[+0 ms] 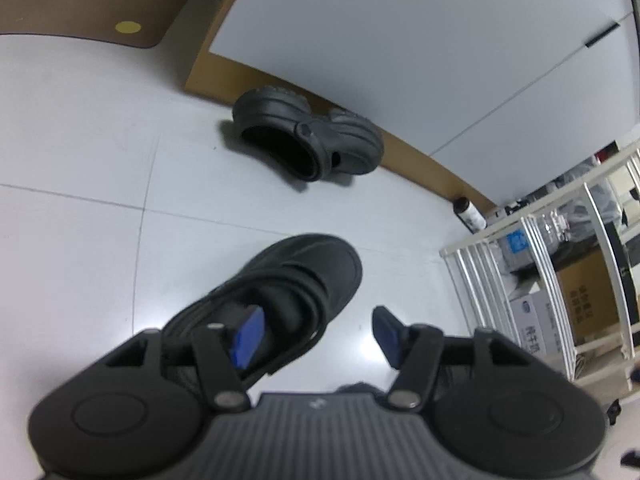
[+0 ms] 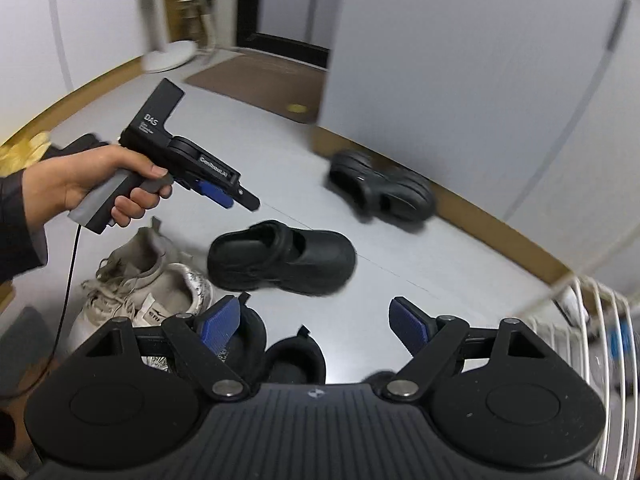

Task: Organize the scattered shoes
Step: 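Lift and carry the black clog with the left gripper toward the shoe row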

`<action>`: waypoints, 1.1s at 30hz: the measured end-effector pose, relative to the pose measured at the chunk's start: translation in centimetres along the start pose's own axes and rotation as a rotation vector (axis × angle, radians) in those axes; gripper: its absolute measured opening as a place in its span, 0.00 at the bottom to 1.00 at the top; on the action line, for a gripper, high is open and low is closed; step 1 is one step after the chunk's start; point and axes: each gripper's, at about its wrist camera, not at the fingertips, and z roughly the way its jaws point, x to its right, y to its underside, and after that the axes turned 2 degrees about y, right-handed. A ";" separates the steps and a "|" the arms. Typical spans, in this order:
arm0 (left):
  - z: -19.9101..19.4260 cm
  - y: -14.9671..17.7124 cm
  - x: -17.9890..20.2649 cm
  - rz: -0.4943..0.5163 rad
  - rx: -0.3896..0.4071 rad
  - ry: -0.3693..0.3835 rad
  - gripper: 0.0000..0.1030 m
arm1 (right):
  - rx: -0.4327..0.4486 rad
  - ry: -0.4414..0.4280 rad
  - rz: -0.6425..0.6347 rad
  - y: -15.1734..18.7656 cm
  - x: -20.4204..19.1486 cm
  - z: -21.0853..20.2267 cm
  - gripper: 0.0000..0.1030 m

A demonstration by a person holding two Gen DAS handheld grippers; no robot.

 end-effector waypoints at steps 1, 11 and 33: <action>-0.1 0.1 0.0 0.009 -0.002 0.001 0.63 | -0.011 -0.015 -0.036 -0.3 0.1 0.6 0.83; -2.0 0.8 -1.3 -0.037 0.068 -0.034 0.64 | -0.002 -0.138 -0.220 -4.7 1.8 5.1 0.88; -0.8 0.7 -2.6 -0.111 0.105 -0.071 0.64 | -0.051 -0.204 -0.187 -5.1 -0.5 19.9 0.90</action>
